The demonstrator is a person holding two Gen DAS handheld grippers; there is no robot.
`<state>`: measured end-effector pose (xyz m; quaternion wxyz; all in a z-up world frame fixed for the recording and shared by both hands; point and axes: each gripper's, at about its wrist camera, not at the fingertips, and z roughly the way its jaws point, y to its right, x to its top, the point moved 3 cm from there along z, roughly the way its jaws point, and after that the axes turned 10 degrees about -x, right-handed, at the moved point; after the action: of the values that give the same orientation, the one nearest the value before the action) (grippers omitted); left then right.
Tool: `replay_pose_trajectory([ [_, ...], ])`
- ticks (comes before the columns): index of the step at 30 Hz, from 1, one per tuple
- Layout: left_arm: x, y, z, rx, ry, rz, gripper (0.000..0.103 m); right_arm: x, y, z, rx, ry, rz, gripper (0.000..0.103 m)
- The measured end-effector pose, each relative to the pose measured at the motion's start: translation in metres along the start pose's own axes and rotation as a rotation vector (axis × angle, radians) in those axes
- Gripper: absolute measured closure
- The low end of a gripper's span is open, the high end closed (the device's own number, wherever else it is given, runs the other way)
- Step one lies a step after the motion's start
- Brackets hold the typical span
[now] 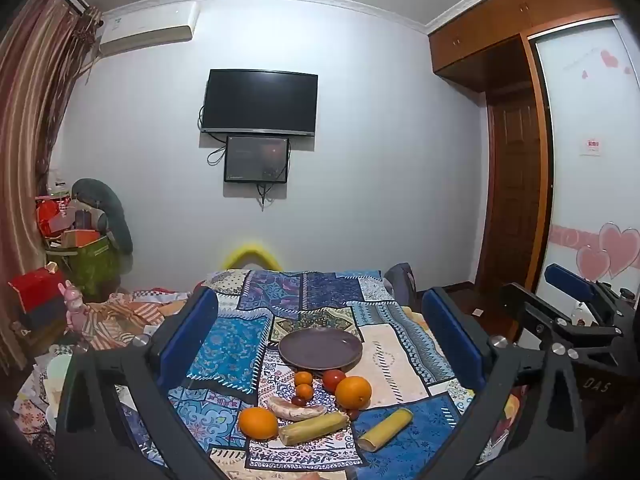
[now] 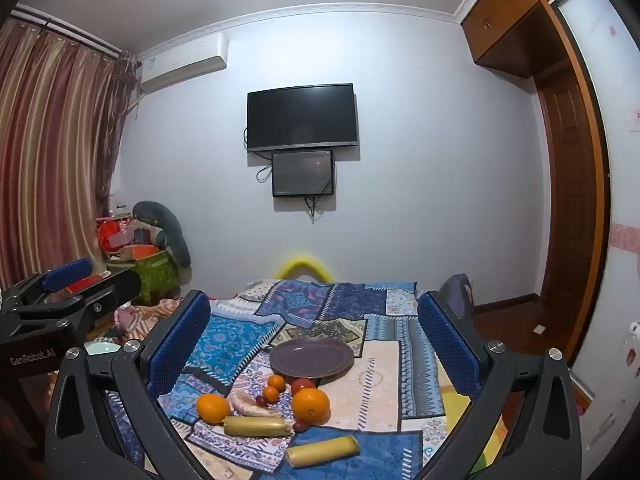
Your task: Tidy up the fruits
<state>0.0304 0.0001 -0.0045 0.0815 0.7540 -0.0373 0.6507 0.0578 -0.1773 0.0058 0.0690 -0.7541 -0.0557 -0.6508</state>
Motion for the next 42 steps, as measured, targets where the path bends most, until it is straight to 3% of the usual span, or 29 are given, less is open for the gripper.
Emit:
replay_pose_trajectory([
  [42, 0.0006, 0.0024, 0.0023, -0.026, 0.012, 0.015, 0.0, -0.0012, -0.0019, 0.0012, 0.001, 0.004, 0.009, 0.0],
])
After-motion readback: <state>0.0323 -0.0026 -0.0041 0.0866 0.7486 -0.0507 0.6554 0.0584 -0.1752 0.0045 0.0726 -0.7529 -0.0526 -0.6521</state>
